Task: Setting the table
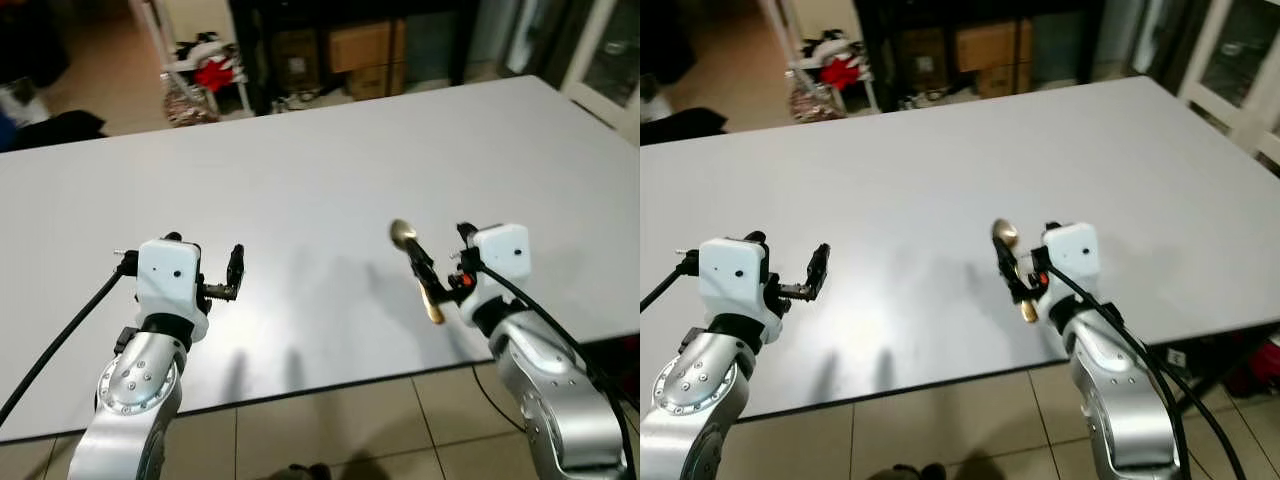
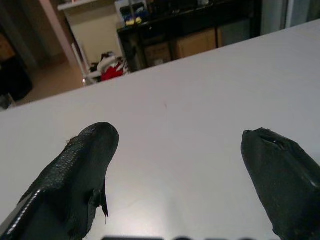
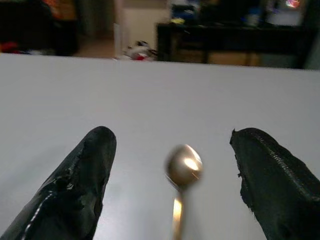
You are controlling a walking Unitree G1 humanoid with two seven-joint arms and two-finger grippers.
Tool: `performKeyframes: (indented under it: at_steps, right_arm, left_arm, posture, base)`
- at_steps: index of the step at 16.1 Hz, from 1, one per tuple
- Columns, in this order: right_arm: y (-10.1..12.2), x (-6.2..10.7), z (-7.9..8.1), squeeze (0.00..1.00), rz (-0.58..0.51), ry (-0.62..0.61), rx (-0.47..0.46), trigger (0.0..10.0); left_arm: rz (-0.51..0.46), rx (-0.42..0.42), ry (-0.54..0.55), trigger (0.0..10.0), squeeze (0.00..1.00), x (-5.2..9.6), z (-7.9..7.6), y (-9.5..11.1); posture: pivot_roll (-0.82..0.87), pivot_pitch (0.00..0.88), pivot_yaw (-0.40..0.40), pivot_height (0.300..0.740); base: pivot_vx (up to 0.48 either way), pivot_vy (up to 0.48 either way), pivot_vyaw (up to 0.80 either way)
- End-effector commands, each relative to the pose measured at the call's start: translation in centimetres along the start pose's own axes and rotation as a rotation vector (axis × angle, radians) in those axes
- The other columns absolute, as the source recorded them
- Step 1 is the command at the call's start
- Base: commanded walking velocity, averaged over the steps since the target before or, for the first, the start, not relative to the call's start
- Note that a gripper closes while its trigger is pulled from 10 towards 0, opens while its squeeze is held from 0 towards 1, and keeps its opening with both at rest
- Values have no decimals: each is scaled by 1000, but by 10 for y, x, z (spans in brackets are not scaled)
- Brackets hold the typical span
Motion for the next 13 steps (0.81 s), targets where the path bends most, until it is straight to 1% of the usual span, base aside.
performKeyframes:
  at_steps: [1,2,3,5,6,7,8,9,11,13]
  right_arm:
    - [3,-3,7,1000,-17,38,-11,10000]
    - [4,-4,11,1000,-16,52,-11,10000]
    - [6,-7,18,1000,-19,102,-32,10000]
    - [4,-8,18,1000,-15,99,-46,10000]
    - [3,-8,18,1000,-9,99,-56,10000]
    - [-1,-7,18,1000,7,96,-82,10000]
    - [-3,-7,18,1000,14,92,-82,10000]
    - [-6,-7,20,1000,25,96,-107,10000]
    - [-7,-7,21,1000,33,110,-106,10000]
    - [-11,-9,19,1000,47,82,-138,10000]
  left_arm:
    - [-3,-6,3,10000,0,3,3,1]
    - [-3,-9,6,10000,0,4,3,-1]
    - [17,-19,45,10000,0,6,5,-6]
    - [29,-1,51,10000,0,10,2,-7]
    - [22,3,42,10000,0,12,0,-4]
    - [17,8,31,10000,0,14,-2,-3]
    - [19,-6,28,10000,0,15,-2,-3]
    - [23,-17,27,10000,0,16,-2,-4]
    - [21,-10,42,10000,0,18,0,-4]
    - [31,-49,20,10000,0,18,-2,-3]
  posture:
    - [-97,0,117,740]
    - [-97,0,117,740]
    - [-81,0,83,740]
    - [-71,0,76,740]
    - [-59,0,74,740]
    - [-53,0,71,740]
    - [-50,0,65,740]
    - [-50,0,64,740]
    - [-42,0,61,740]
    - [-31,0,53,740]
  base:
    - [0,0,800]
    - [0,0,800]
    - [0,0,800]
    - [0,0,800]
    - [0,0,800]
    - [0,0,800]
    - [0,0,800]
    - [0,0,800]
    - [0,0,800]
    - [0,0,800]
Point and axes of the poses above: a point about 5 cm out from each wrist's last joint towards the gripper, its own x axis pointing back from the gripper into the wrist, its own y axis along the axis of the wrist's last joint, z = x × y, the point moved 2 cm from there along -x, pointing out of the wrist towards the gripper, and after that the axes turned 6 degrees about x, right-handed, at the moved point
